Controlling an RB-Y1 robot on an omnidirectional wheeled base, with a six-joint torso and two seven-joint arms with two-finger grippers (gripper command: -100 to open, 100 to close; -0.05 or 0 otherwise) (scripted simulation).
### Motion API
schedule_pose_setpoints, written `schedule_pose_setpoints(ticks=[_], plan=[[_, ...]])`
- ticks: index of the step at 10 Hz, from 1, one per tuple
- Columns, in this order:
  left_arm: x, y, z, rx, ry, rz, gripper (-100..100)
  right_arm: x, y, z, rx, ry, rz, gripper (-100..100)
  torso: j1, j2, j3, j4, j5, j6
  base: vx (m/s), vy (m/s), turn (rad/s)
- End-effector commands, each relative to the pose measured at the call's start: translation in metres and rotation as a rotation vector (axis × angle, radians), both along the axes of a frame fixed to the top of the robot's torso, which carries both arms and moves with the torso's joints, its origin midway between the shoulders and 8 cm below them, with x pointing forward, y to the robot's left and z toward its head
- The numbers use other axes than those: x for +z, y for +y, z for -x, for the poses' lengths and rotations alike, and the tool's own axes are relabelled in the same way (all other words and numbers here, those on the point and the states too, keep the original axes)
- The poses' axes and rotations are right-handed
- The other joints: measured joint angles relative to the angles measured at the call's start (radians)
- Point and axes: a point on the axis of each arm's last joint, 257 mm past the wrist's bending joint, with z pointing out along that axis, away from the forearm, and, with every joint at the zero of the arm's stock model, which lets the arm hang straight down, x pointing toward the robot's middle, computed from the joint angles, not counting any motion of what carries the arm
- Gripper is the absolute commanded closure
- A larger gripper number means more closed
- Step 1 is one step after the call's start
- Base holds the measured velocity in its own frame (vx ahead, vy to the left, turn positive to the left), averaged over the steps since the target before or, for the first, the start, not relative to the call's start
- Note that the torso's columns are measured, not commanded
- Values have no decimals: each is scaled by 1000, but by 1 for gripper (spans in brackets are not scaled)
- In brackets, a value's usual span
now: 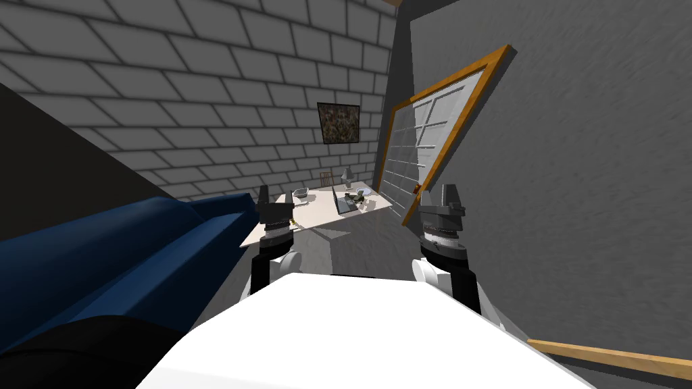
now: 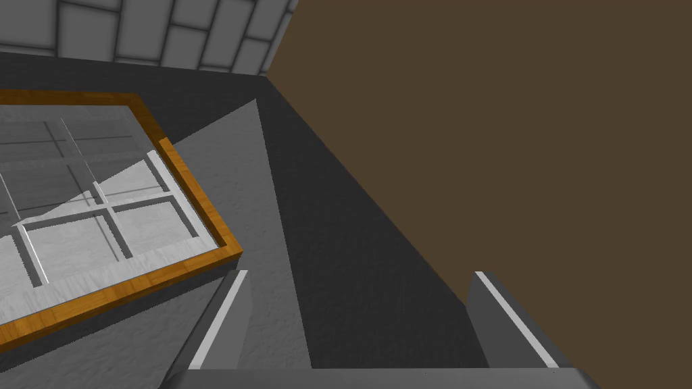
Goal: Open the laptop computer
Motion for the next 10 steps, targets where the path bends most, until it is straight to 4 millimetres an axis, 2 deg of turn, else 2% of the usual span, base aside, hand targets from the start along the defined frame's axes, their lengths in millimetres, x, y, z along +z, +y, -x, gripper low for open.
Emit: schedule_pose_setpoints(ticks=[1, 9, 10], plan=[[0, 0, 0, 0, 0, 0, 0, 0, 0, 0, 0, 0, 0, 0, 0, 40, -82, 41, 0, 0, 0, 0, 0], [0, 0, 0, 0, 0, 0, 0, 0, 0, 0, 0, 0, 0, 0, 0, 618, -1234, 617, 0, 0, 0, 0, 0], [-3, -5, -6, -13, 27, -45, -100, 0, 0, 0, 0, 0, 0, 0, 0, 691, -1382, 691, 0, 0, 26, -20, 1]])
